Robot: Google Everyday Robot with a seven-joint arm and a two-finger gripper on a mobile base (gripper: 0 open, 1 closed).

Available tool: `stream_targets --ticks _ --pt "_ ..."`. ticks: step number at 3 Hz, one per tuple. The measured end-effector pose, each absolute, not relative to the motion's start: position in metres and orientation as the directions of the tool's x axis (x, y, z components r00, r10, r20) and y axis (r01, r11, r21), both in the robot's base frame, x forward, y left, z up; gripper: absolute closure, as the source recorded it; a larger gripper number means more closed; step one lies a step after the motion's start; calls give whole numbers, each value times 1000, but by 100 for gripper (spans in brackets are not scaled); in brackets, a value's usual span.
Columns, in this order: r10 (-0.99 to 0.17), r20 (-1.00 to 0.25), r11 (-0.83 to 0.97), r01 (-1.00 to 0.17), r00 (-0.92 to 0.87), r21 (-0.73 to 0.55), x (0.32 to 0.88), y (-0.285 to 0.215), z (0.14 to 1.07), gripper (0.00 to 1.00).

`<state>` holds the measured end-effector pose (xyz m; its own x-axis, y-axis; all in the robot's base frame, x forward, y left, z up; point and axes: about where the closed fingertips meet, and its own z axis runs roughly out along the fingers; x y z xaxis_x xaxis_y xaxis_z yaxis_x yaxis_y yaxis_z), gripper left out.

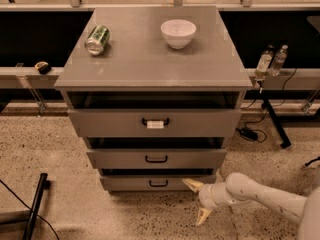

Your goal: Open bottom drawer

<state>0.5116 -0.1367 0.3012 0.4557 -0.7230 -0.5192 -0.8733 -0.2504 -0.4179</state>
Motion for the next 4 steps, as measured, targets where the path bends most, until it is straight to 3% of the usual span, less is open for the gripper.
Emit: stream_targets --ticks 1,4 --pt "-710 -581 -155 -893 399 -423 527 -153 263 0" --pt "-776 -597 6 -943 206 -333 591 -175 222 0"
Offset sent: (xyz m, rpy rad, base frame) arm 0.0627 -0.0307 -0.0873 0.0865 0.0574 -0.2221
